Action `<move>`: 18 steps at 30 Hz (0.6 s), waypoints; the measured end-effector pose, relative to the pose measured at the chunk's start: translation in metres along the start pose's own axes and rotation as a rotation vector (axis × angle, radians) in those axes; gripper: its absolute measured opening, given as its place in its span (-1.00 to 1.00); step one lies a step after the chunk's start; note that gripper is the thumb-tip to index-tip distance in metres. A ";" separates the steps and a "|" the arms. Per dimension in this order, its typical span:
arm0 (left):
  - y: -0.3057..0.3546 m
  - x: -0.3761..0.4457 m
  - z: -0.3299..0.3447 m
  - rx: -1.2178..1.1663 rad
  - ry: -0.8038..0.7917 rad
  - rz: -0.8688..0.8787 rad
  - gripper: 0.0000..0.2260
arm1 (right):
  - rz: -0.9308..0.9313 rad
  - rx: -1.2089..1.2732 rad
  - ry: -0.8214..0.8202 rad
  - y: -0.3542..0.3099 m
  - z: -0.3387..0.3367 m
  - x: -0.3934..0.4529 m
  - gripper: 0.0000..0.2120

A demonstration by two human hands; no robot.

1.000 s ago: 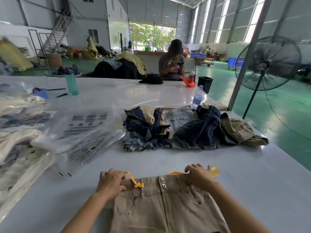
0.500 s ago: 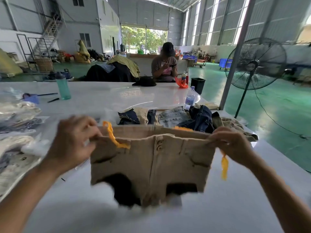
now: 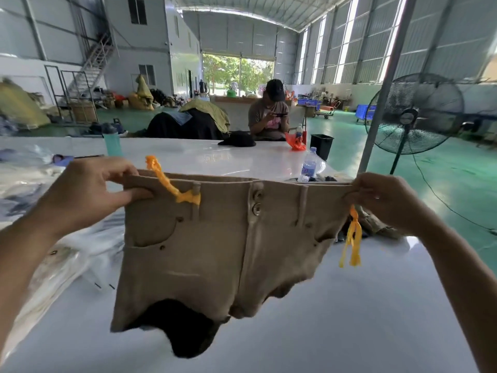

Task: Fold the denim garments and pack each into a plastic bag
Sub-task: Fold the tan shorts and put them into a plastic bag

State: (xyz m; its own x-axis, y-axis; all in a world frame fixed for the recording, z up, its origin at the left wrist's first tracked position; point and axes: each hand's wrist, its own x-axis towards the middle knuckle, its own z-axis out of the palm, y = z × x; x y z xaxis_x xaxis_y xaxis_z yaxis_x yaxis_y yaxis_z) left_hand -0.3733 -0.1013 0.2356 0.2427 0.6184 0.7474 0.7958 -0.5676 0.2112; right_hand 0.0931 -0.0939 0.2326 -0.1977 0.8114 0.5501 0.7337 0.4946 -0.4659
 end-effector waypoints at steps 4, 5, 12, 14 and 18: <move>0.011 -0.011 -0.007 -0.402 -0.057 -0.021 -0.79 | 0.049 0.468 0.022 0.003 0.000 -0.024 -0.67; 0.015 -0.014 -0.009 -0.521 -0.115 -0.038 -0.79 | 0.024 0.583 0.053 0.000 -0.001 -0.030 -0.75; 0.026 -0.030 0.055 -0.908 -0.344 -0.637 -0.67 | 0.215 0.379 0.133 0.036 0.040 -0.015 -0.87; 0.027 -0.045 0.097 -0.756 -0.358 -0.793 -0.71 | 0.368 0.229 0.105 0.065 0.077 -0.014 -0.82; 0.028 -0.109 0.175 0.065 -0.620 -0.692 -0.64 | 0.705 -0.075 -0.167 0.113 0.134 -0.058 -0.42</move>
State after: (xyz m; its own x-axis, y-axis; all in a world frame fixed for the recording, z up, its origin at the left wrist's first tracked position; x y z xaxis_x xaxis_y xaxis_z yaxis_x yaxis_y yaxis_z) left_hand -0.2797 -0.0894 0.0499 -0.0587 0.9983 -0.0059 0.8989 0.0555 0.4346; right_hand 0.1003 -0.0432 0.0551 0.2462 0.9690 0.0206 0.7647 -0.1811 -0.6184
